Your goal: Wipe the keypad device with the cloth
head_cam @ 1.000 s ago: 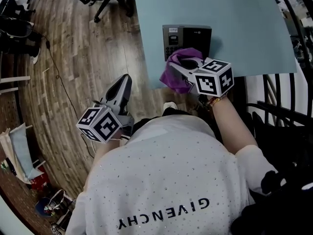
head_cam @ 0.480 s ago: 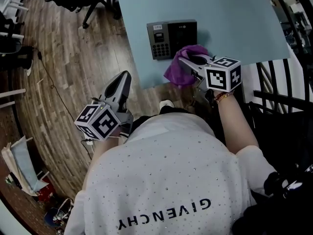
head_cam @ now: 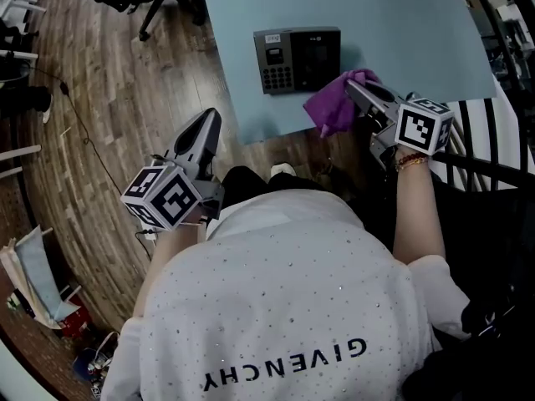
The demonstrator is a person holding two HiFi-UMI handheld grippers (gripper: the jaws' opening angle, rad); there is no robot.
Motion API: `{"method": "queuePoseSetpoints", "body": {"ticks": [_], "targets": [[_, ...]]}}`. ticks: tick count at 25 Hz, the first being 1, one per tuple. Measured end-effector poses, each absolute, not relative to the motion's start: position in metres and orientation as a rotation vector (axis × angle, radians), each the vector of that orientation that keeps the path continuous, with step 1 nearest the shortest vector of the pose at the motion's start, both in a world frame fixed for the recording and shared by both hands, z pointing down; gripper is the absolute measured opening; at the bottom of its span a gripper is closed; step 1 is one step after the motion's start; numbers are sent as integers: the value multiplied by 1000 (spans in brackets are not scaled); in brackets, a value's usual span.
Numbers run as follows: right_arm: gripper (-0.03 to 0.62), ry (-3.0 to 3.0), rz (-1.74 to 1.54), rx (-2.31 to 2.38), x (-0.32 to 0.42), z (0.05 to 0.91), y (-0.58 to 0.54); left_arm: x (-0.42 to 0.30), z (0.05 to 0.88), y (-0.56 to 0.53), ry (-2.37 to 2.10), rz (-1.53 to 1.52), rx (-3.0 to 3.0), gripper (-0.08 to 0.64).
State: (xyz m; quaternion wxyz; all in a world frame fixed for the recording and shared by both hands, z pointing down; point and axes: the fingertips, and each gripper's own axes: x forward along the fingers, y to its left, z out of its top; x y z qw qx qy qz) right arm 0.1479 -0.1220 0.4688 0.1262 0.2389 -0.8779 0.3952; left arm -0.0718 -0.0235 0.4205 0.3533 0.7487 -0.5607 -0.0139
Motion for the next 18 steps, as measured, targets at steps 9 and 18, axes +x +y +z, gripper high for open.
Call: {"method": "queuePoseSetpoints", "body": {"ticks": [9, 18], "targets": [[26, -2921, 1221, 1207, 193, 387, -187, -91, 434, -30, -1388, -52, 1931, 0], [26, -2951, 923, 1934, 227, 355, -184, -101, 425, -86, -1161, 37, 2101, 0]]}}
